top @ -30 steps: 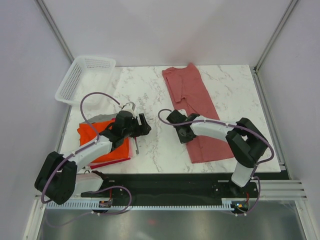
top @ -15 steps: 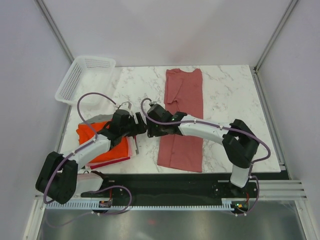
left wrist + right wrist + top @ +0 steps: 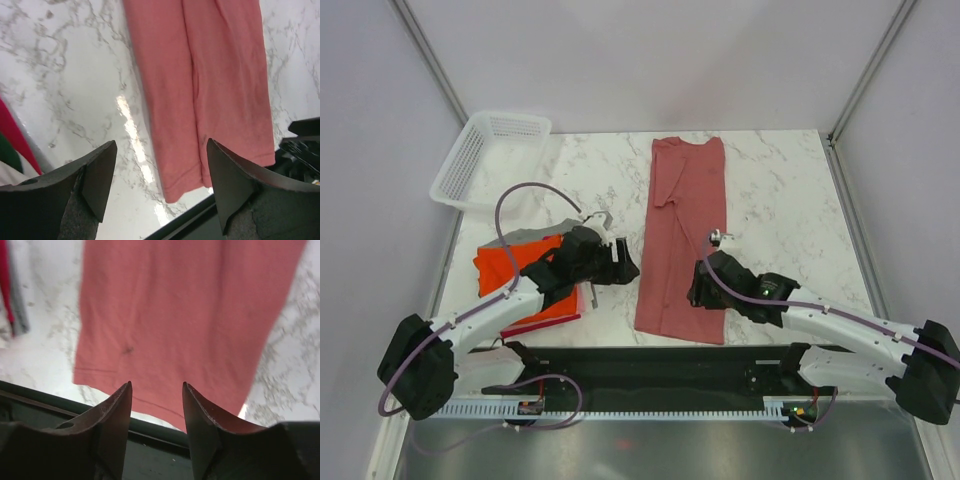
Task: Fold and stack the t-shirts
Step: Fold the tshirt
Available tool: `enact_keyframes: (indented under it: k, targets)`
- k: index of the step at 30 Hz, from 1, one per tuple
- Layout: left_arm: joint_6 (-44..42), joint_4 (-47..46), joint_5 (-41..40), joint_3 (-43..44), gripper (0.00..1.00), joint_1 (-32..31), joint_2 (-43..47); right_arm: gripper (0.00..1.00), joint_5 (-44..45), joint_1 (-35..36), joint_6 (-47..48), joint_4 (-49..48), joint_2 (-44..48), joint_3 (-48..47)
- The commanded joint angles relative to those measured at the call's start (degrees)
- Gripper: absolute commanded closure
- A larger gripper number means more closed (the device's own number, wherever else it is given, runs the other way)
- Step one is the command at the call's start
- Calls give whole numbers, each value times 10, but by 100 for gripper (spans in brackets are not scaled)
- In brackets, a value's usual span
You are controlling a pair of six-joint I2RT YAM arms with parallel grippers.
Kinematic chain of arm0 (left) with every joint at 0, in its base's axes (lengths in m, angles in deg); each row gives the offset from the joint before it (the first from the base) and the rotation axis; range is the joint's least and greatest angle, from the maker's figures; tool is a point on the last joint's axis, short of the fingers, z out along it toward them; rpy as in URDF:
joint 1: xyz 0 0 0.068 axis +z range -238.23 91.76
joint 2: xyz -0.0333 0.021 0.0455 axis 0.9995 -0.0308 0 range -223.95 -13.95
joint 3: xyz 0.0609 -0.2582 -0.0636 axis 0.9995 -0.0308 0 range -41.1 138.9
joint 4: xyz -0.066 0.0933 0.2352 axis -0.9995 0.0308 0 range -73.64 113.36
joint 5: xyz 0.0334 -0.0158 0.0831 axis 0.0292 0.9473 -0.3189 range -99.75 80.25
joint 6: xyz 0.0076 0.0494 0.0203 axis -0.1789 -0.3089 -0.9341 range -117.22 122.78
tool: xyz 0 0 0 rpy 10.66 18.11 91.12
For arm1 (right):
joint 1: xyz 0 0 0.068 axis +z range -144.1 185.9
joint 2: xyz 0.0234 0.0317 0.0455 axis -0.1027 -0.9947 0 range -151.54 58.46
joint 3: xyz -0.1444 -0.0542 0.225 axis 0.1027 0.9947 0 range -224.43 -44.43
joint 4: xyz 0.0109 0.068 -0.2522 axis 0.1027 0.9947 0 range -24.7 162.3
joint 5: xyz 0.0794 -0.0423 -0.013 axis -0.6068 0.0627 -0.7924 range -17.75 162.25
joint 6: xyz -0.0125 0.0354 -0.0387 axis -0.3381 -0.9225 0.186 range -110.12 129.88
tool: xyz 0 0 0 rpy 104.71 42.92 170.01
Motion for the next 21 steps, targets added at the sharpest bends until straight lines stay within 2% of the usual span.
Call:
enact_keyframes:
  k: [1, 4, 10, 15, 21]
  targets:
    - [26, 52, 6, 20, 21, -44, -4, 48, 5, 0, -73, 82, 2, 23]
    - [53, 58, 15, -3, 22, -76, -2, 40, 1, 1, -90, 113, 17, 41]
    - [94, 52, 42, -28, 22, -120, -26, 44, -3, 2, -120, 124, 48, 91]
    - [103, 24, 68, -43, 32, -119, -46, 47, -43, 1, -125, 99, 49, 122]
    - [108, 11, 91, -47, 41, -120, -66, 55, -74, 1, -133, 75, 70, 150]
